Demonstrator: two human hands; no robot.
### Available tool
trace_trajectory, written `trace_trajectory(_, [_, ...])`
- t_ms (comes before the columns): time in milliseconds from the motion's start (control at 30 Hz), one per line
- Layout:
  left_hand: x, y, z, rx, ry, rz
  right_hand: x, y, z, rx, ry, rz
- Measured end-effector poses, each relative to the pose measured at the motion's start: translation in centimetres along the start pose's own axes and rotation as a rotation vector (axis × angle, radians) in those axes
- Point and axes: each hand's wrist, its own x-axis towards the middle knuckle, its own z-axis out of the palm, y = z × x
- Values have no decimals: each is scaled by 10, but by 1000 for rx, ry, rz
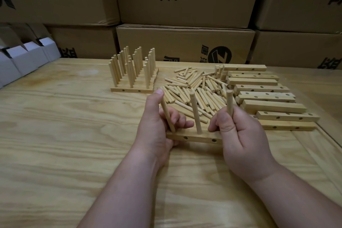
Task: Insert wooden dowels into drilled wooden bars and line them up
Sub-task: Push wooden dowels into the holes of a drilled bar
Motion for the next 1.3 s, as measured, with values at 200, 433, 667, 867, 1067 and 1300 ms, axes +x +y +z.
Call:
trace_trajectory(200, [-1,-1,-2,0,4,28,-1,0,1,18,4,-5])
trace_trajectory(433, [-3,-1,-1,25,-7,47,-2,2,3,51,14,20])
trace_trajectory(667, [-3,1,1,39,34,25,-3,4,4,71,10,91])
trace_trajectory(867, [-4,-6,6,161,81,36,3,10,1,209,46,310])
trace_trajectory(1067, [-5,-3,4,27,30,43,11,11,-2,487,212,564])
trace_trajectory(1300, [-4,-14,4,134,-110,65,12,14,-2,372,271,500])
